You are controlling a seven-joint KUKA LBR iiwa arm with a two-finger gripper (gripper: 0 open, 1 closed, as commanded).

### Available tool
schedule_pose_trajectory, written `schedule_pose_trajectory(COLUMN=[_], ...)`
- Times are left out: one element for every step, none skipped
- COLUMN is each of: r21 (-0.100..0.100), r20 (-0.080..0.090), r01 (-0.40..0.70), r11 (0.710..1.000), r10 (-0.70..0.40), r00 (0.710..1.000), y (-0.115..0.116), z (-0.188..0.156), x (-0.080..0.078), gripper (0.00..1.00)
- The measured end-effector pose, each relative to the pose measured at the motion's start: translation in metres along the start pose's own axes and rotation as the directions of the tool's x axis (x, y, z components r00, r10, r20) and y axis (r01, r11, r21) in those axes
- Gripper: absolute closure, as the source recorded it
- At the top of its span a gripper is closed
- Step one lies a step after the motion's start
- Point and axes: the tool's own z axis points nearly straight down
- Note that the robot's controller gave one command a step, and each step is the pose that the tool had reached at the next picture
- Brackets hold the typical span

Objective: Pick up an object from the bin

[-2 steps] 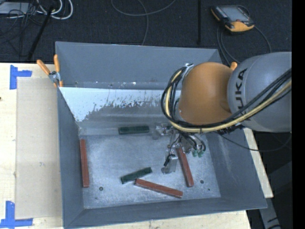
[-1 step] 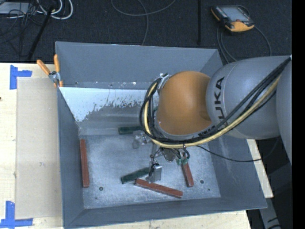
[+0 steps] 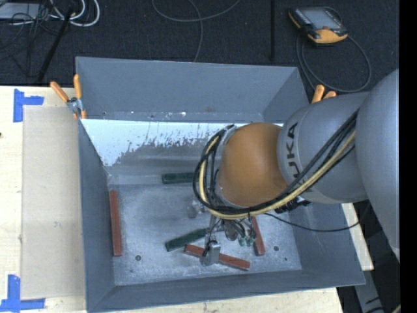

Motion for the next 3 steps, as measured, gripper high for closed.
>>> schedule_pose_trajectory(r21=[0.0,0.0,0.0], r20=[0.003,-0.001,-0.001], r01=[0.045,-0.023,-0.024], r11=[0.999,1.0,1.0], r10=[-0.045,0.023,0.024], r00=[0.999,1.0,1.0], y=[0.005,0.013,0.013], z=[0.04,0.049,0.049], x=[0.003,0.022,0.022], gripper=[0.0,1.0,1.0])
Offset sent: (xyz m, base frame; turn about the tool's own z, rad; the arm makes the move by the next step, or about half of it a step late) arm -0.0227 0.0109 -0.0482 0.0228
